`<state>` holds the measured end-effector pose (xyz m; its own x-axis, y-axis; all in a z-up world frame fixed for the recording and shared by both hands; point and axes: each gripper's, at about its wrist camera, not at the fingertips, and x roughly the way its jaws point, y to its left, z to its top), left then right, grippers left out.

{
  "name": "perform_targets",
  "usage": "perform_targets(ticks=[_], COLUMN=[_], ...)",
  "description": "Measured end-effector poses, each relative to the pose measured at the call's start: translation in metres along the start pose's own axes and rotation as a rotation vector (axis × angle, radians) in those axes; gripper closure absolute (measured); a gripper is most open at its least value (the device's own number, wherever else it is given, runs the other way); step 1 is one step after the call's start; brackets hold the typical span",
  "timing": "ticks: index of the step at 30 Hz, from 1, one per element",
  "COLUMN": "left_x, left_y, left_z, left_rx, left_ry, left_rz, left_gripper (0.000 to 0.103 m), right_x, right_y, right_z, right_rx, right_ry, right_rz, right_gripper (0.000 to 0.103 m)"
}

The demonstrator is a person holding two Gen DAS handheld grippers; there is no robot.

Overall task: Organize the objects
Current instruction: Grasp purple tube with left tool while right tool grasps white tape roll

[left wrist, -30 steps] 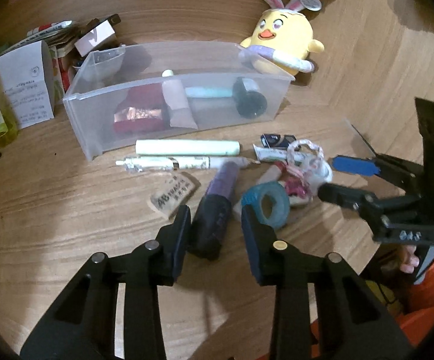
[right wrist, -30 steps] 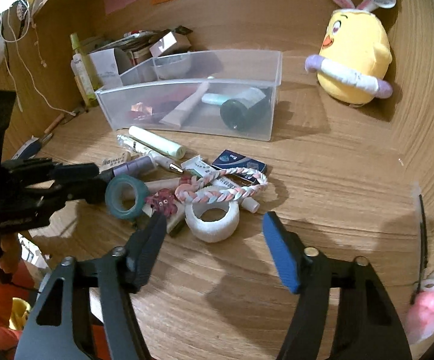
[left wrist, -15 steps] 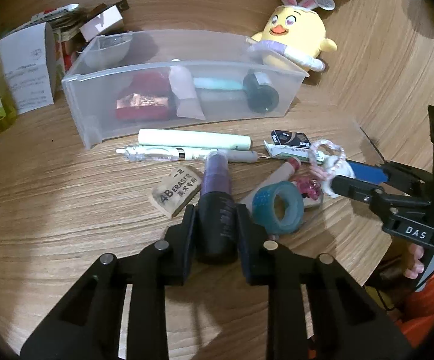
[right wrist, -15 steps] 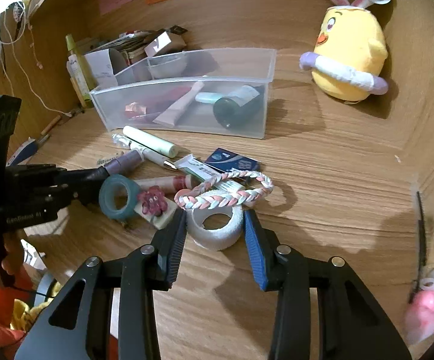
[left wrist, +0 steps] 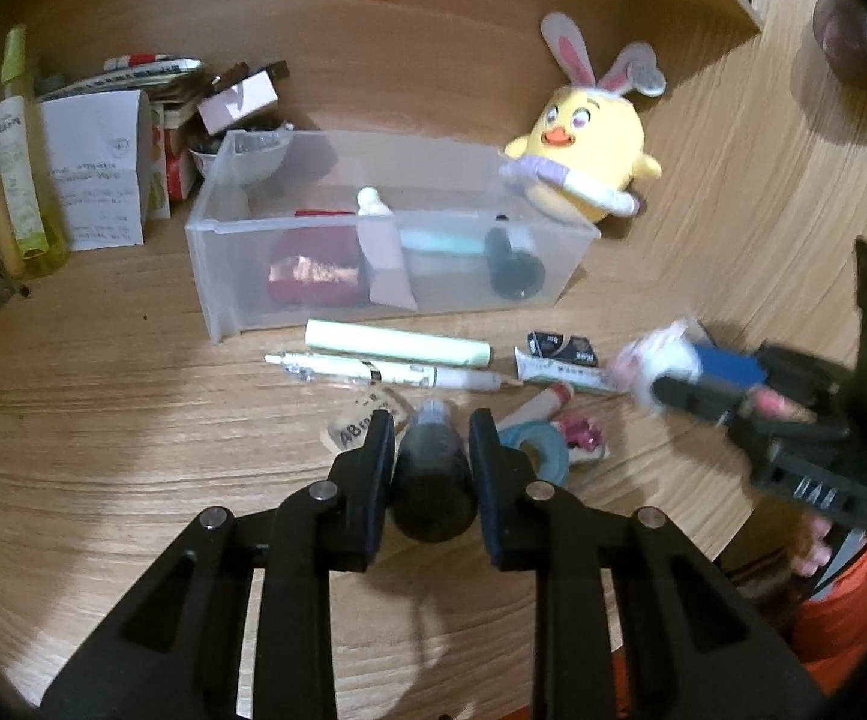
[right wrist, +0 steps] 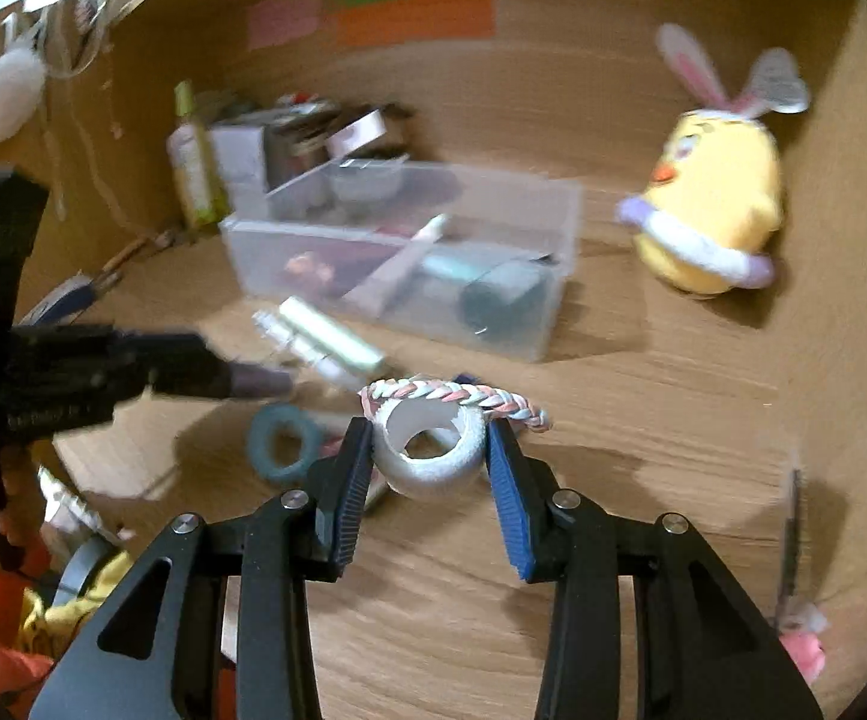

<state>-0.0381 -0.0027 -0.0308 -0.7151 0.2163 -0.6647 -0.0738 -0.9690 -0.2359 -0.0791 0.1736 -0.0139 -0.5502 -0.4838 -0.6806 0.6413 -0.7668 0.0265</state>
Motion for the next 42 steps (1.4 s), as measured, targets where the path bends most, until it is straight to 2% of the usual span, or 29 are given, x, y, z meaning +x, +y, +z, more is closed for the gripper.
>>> perform_targets(ticks=[3, 7, 12, 17, 21, 23, 24, 26, 29, 33, 37, 39, 42], left_x=[-0.005, -0.008, -0.013, -0.018, -0.019, -0.017, -0.016, -0.013, -0.010, -0.008, -0.001, 0.006, 0.019], left_y=[0.006, 0.009, 0.010, 0.010, 0.005, 0.005, 0.006, 0.007, 0.010, 0.007, 0.002, 0.000, -0.005], left_z=[0.000, -0.002, -0.004, 0.006, 0.018, 0.023, 0.025, 0.028, 0.029, 0.029, 0.022, 0.017, 0.008], left_rx=[-0.019, -0.023, -0.030, -0.032, -0.020, -0.021, -0.024, -0.024, -0.034, -0.017, -0.005, 0.006, 0.031], left_ry=[-0.009, -0.007, -0.017, -0.039, -0.065, -0.070, -0.070, -0.060, -0.048, -0.041, -0.003, 0.026, 0.076], left_rz=[-0.011, -0.009, -0.010, -0.028, -0.021, -0.024, -0.024, -0.029, -0.042, -0.039, -0.070, -0.071, -0.050], left_gripper=[0.078, 0.078, 0.078, 0.078, 0.078, 0.078, 0.081, 0.095, 0.095, 0.095, 0.090, 0.079, 0.077], right_x=[0.010, 0.008, -0.002, -0.017, -0.015, 0.001, 0.011, 0.025, 0.028, 0.014, 0.002, -0.001, -0.003], right_y=[0.002, -0.011, -0.017, -0.020, -0.016, -0.018, -0.019, -0.023, -0.031, -0.031, -0.023, -0.024, -0.027], right_z=[-0.010, -0.020, -0.030, -0.018, 0.001, 0.004, 0.002, -0.008, -0.016, -0.007, -0.003, -0.006, -0.017], right_rx=[-0.011, 0.040, 0.043, 0.079, 0.085, 0.097, 0.103, 0.122, 0.167, 0.153, 0.092, 0.091, 0.097], right_ry=[0.055, 0.089, 0.114, 0.059, -0.005, 0.033, 0.067, 0.126, 0.145, 0.093, 0.060, 0.065, 0.090], right_rz=[0.003, 0.026, 0.041, 0.121, 0.122, 0.125, 0.123, 0.138, 0.177, 0.189, 0.129, 0.121, 0.110], right_gripper=[0.068, 0.068, 0.068, 0.068, 0.068, 0.068, 0.068, 0.068, 0.068, 0.068, 0.068, 0.068, 0.068])
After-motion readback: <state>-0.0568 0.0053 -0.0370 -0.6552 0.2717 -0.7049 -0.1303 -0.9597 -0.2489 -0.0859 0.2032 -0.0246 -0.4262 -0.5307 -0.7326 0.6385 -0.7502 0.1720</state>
